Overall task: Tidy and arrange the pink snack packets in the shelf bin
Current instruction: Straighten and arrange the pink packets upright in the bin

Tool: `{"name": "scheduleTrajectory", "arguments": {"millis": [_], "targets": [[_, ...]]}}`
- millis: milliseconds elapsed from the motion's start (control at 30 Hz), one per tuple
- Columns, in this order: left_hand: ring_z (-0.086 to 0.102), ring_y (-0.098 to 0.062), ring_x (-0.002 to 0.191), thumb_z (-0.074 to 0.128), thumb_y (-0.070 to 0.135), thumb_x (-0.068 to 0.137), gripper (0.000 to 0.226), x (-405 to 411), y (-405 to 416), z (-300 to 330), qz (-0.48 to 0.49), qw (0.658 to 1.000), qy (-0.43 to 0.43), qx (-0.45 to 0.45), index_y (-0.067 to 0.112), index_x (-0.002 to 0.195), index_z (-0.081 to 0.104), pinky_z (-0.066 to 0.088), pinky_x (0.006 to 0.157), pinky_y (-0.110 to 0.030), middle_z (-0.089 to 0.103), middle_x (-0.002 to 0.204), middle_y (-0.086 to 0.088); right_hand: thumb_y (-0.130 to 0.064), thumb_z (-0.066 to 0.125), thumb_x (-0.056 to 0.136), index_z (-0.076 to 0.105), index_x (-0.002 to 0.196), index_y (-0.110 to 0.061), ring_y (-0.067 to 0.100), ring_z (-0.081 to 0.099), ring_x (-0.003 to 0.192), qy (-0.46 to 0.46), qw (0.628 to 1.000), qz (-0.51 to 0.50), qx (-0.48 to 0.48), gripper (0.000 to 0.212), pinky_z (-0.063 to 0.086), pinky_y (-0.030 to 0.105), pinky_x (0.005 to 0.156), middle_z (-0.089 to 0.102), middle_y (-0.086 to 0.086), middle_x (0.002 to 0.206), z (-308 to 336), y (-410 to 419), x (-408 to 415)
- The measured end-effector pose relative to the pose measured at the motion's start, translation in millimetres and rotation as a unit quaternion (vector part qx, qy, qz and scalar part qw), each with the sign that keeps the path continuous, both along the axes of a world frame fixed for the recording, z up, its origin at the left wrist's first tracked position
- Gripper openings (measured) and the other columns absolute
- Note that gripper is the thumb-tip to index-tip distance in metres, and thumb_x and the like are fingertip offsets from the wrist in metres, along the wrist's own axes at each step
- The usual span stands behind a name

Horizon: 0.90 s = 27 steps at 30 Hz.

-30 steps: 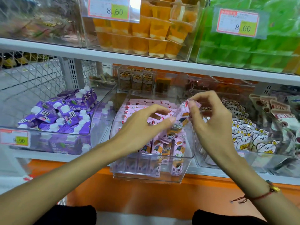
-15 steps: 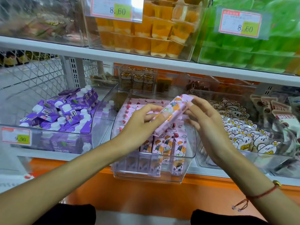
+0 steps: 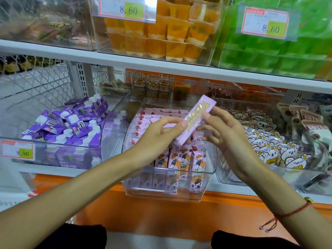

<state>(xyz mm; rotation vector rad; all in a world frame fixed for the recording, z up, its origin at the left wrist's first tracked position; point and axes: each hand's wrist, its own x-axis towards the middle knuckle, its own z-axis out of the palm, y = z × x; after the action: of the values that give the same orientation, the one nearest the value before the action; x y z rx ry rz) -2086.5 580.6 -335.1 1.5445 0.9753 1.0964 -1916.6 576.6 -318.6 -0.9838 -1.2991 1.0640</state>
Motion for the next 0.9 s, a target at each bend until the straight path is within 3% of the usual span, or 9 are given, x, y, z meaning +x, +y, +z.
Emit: {"name": "scheduleTrajectory", "arguments": {"millis": [100, 233, 367, 467, 600, 667, 767, 833, 900], "targets": [[0.069, -0.005, 0.071, 0.053, 0.04, 0.092, 0.027, 1.5, 0.2, 0.1, -0.028, 0.997, -0.01, -0.064, 0.023, 0.108, 0.068, 0.053, 0.064, -0.012, 0.076, 0.089, -0.002, -0.026, 0.064, 0.087, 0.062, 0.114, -0.01, 0.008, 0.066, 0.071, -0.022, 1.0, -0.011, 0.0, 0.032, 0.051, 0.017, 0.057, 0.074, 0.005, 0.091, -3.0, 0.4, -1.7], [0.069, -0.004, 0.068, 0.067, 0.061, 0.063, 0.039, 2.3, -0.3, 4.4, -0.082, 0.981, -0.016, -0.175, 0.028, 0.081, 0.079, 0.054, 0.058, -0.017, 0.075, 0.083, 0.004, -0.037, 0.068, 0.083, 0.062, 0.109, -0.01, 0.013, 0.066, 0.069, -0.007, 0.998, -0.052, -0.046, 0.038, 0.05, 0.018, 0.053, 0.074, 0.008, 0.091, -4.9, 2.5, -2.7], [0.067, -0.003, 0.064, 0.071, 0.063, 0.066, 0.037, 1.5, 0.5, 3.2, -0.149, 0.966, -0.023, -0.211, 0.032, 0.083, 0.079, 0.051, 0.054, -0.017, 0.074, 0.082, 0.006, -0.04, 0.068, 0.084, 0.067, 0.097, -0.011, 0.011, 0.067, 0.064, -0.026, 0.997, -0.048, -0.053, 0.032, 0.047, 0.016, 0.05, 0.074, 0.005, 0.08, -6.2, 2.6, -3.9], [0.069, -0.004, 0.066, 0.069, 0.061, 0.063, 0.04, 3.0, -0.1, 2.6, -0.135, 0.967, -0.025, -0.214, 0.027, 0.083, 0.078, 0.053, 0.056, -0.018, 0.075, 0.082, 0.006, -0.039, 0.067, 0.085, 0.069, 0.095, -0.014, 0.01, 0.068, 0.063, -0.03, 0.997, -0.037, -0.055, 0.027, 0.047, 0.015, 0.05, 0.074, 0.003, 0.08, -5.2, 1.7, -3.8], [0.07, -0.008, 0.091, 0.071, 0.05, 0.072, 0.04, 1.8, -0.8, -2.2, -0.054, 0.993, 0.023, -0.1, 0.026, 0.104, 0.067, 0.056, 0.084, -0.024, 0.075, 0.096, 0.007, -0.026, 0.063, 0.088, 0.066, 0.112, -0.021, 0.011, 0.071, 0.087, -0.029, 0.999, 0.013, -0.019, 0.025, 0.053, 0.018, 0.067, 0.073, 0.002, 0.104, -3.0, 2.5, 1.6], [0.067, -0.002, 0.094, 0.076, 0.033, 0.075, 0.036, -0.3, -0.3, -4.0, 0.0, 1.0, 0.019, -0.004, 0.021, 0.106, 0.061, 0.053, 0.083, -0.015, 0.072, 0.099, 0.007, -0.018, 0.065, 0.084, 0.065, 0.116, -0.023, 0.012, 0.066, 0.104, -0.057, 0.997, 0.044, 0.033, 0.032, 0.05, 0.022, 0.084, 0.07, -0.001, 0.113, -0.2, 1.4, 4.0], [0.062, 0.0, 0.101, 0.077, 0.015, 0.077, 0.029, -3.3, 2.6, -4.6, 0.045, 0.991, 0.025, 0.122, 0.018, 0.1, 0.058, 0.049, 0.083, -0.012, 0.069, 0.107, 0.005, -0.006, 0.067, 0.082, 0.064, 0.117, -0.018, 0.012, 0.062, 0.112, -0.1, 0.986, 0.081, 0.102, 0.037, 0.049, 0.022, 0.09, 0.069, -0.002, 0.114, -0.1, -3.7, 2.1], [0.062, -0.004, 0.102, 0.078, 0.015, 0.077, 0.028, -3.9, 3.7, -5.9, 0.066, 0.983, 0.035, 0.171, 0.019, 0.097, 0.059, 0.048, 0.088, -0.017, 0.068, 0.105, 0.005, -0.02, 0.074, 0.081, 0.061, 0.118, -0.024, 0.013, 0.06, 0.114, -0.128, 0.983, 0.07, 0.112, 0.04, 0.049, 0.029, 0.093, 0.067, -0.005, 0.117, -1.4, -7.4, -1.4], [0.061, -0.009, 0.1, 0.078, 0.021, 0.077, 0.027, -3.5, 3.1, -7.6, 0.107, 0.966, 0.071, 0.222, 0.021, 0.097, 0.059, 0.048, 0.092, -0.027, 0.066, 0.1, 0.009, -0.047, 0.074, 0.072, 0.058, 0.116, -0.029, 0.009, 0.062, 0.106, -0.178, 0.977, 0.01, 0.117, 0.051, 0.051, 0.028, 0.086, 0.065, -0.011, 0.112, -1.2, -10.2, -6.6]]}}
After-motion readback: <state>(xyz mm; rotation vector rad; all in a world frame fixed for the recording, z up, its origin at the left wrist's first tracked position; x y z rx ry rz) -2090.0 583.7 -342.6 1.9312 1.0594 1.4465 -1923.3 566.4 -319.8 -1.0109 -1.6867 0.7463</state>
